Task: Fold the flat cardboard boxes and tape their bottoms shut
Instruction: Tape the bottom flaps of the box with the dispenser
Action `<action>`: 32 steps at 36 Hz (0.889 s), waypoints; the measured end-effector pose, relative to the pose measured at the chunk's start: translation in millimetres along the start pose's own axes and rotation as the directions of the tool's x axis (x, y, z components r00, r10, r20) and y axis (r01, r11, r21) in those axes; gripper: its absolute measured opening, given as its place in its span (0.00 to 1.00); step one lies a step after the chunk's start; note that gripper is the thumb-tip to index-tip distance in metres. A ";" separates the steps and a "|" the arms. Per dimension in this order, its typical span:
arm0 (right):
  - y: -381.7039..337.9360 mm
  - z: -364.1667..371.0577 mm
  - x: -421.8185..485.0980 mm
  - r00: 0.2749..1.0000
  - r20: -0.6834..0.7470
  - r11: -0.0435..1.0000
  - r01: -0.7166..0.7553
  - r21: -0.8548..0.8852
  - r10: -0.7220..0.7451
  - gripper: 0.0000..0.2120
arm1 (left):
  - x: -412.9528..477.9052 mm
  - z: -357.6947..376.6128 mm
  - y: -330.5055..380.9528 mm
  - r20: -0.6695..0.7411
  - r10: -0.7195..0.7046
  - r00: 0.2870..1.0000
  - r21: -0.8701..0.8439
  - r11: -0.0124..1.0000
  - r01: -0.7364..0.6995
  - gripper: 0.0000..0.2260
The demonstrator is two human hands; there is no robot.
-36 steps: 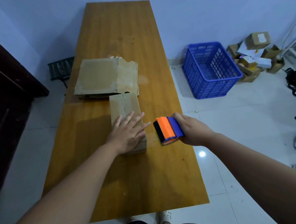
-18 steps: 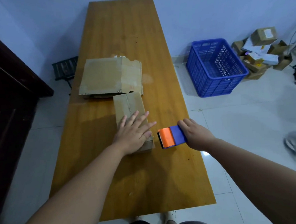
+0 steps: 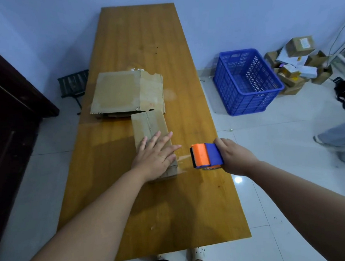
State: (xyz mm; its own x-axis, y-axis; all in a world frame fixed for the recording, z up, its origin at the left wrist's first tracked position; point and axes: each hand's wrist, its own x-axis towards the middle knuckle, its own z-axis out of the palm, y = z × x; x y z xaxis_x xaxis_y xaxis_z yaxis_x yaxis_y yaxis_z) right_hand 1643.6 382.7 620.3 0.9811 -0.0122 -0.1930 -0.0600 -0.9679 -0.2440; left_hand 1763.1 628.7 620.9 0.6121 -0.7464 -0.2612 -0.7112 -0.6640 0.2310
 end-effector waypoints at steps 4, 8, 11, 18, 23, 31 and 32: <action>-13.5 6.5 7.5 1.000 0.025 0.978 0.003 -0.210 0.002 0.19 | -0.3 -1.3 1.2 0.001 0.001 1.000 -0.010 1.000 -0.001 0.20; -14.9 1.5 9.5 0.999 0.044 0.938 -0.010 -0.346 0.027 0.22 | -1.5 -3.4 2.6 0.002 -0.004 1.000 -0.001 1.000 0.004 0.20; -21.5 -6.9 15.0 0.998 0.068 0.900 0.032 -0.434 -0.002 0.22 | -1.4 -3.3 2.8 -0.006 -0.004 1.000 -0.018 1.000 0.004 0.19; -46.3 -30.1 24.4 0.993 0.117 0.752 0.098 -0.652 -0.028 0.26 | -1.2 -4.4 3.7 -0.005 -0.028 1.000 -0.066 0.997 0.027 0.20; -58.7 -54.0 31.4 0.960 0.273 0.840 0.095 -0.534 0.064 0.44 | -1.1 -2.9 5.3 -0.003 -0.019 1.000 -0.003 1.000 0.019 0.22; -61.5 -62.2 56.3 0.856 0.496 0.972 -0.033 -0.232 0.148 0.37 | -1.7 -4.9 6.1 0.010 -0.032 0.999 0.000 0.999 0.032 0.21; -61.6 -62.1 59.3 0.852 0.499 0.973 -0.047 -0.228 0.158 0.33 | -1.4 -4.8 6.0 0.007 -0.032 0.999 0.001 0.999 0.032 0.22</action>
State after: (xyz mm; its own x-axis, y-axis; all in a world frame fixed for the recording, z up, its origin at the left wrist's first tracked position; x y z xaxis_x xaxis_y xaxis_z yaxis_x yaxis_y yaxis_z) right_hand 1716.9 426.1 682.9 0.7347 -0.0378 -0.6774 -0.0623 -0.9980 -0.0119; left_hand 1759.6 625.6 627.1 0.6319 -0.7246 -0.2749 -0.6917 -0.6873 0.2216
